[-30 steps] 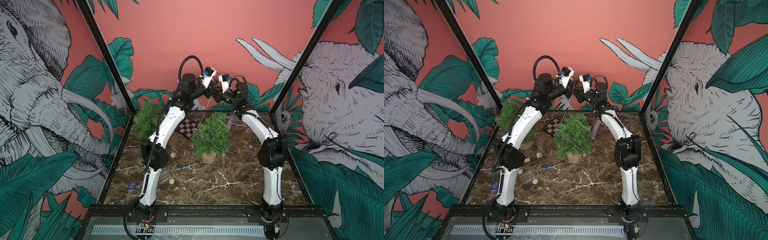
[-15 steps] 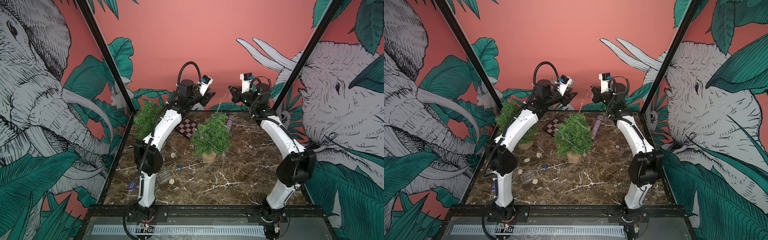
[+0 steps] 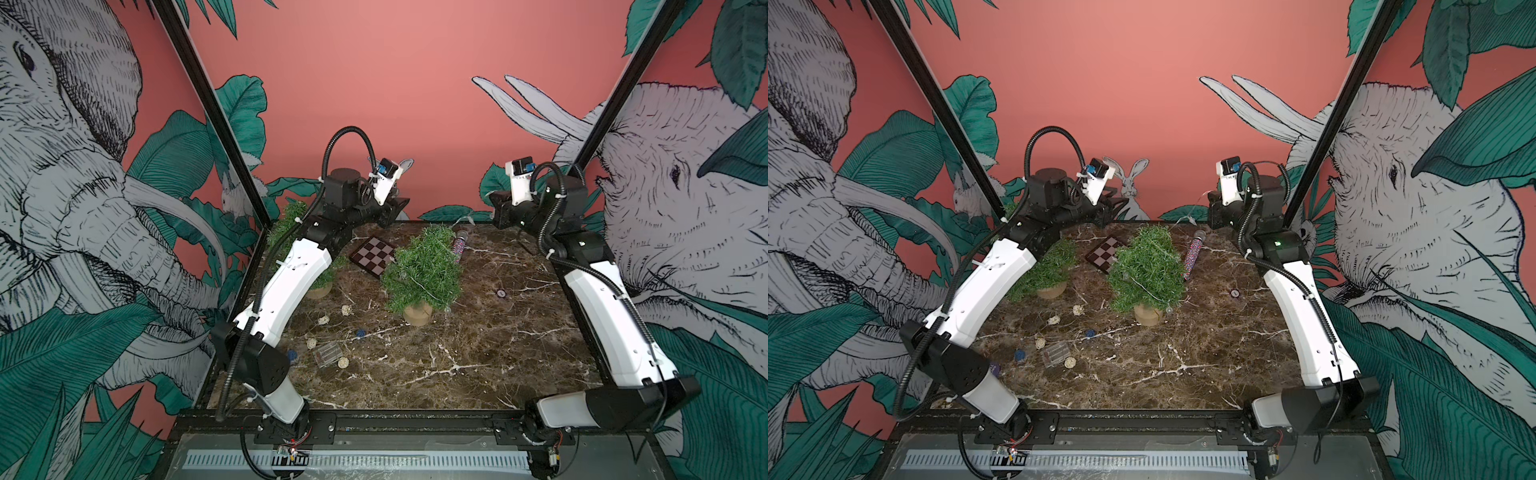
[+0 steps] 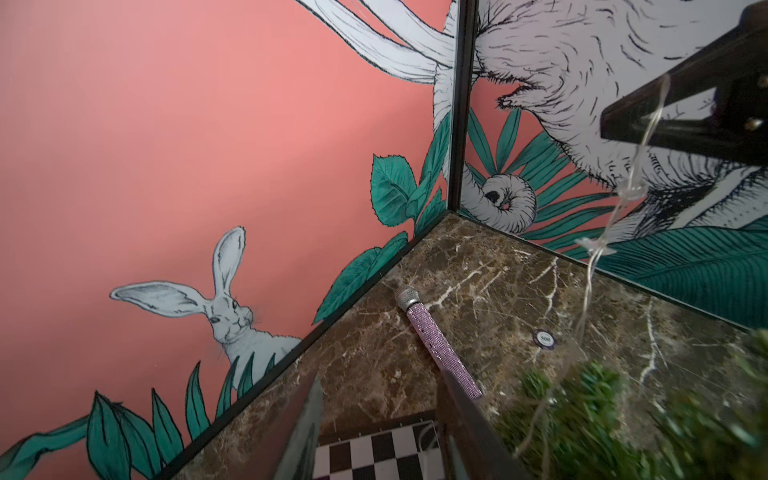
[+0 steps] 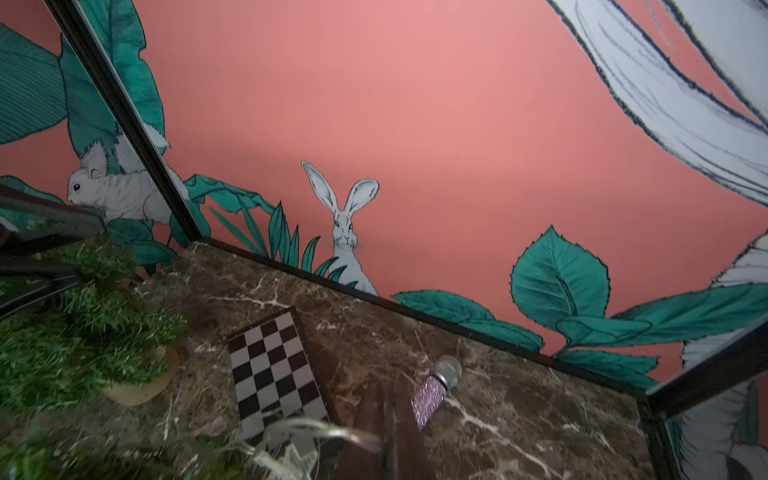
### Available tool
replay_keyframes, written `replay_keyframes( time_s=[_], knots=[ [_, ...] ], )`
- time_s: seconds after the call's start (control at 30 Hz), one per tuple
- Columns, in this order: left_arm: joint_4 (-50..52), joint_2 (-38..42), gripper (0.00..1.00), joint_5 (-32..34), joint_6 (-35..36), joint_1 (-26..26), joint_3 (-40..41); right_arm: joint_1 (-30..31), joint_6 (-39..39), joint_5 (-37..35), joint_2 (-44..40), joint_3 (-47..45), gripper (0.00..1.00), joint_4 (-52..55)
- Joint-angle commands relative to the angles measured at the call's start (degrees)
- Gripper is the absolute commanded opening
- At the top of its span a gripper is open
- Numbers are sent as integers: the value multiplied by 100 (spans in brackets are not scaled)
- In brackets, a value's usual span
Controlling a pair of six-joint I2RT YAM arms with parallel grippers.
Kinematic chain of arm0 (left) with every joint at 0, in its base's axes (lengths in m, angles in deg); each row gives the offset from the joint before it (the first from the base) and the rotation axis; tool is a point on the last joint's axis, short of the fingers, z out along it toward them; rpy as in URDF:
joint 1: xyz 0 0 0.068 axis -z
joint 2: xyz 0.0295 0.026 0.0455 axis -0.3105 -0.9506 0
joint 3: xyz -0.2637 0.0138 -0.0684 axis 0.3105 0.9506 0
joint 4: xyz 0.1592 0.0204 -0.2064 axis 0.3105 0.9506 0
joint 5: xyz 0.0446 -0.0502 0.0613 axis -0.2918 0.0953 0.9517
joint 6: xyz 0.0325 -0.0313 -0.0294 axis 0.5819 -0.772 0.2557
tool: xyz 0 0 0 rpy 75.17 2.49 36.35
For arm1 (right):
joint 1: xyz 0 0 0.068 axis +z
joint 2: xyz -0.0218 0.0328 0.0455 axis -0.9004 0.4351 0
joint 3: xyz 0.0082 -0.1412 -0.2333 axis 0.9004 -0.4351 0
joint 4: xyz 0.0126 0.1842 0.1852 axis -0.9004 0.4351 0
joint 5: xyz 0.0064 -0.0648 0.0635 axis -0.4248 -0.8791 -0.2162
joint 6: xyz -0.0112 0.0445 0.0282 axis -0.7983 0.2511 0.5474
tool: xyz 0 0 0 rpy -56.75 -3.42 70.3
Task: Wrap string light around the christmas tree
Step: Wrap the light string around the Christmas tree.
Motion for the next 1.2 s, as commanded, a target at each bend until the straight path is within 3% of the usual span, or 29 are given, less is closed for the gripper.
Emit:
replay_keyframes(
  time_s=[0.0,0.33,0.63,0.7,0.93,1.07,1.17],
  knots=[
    [472,466,48,87,173,256,365,95,35,-59,-424,21,0,945],
    [1038,1334,46,245,86,764,1000,863,338,231,-1038,-10,0,3041],
    [1260,1907,46,588,195,1077,1527,2045,367,50,-1224,-279,0,3341],
    [1105,2044,48,649,281,1400,1732,2348,366,-62,-1096,-143,0,3401],
    [256,2397,53,503,451,2096,2497,2961,967,161,-763,157,0,2837],
    [-428,2523,56,-505,-374,2097,2843,3056,1808,342,-801,-101,0,1879],
    [-1267,2648,59,-845,-1136,2097,3348,3132,2491,381,-874,-477,0,974]
  ],
)
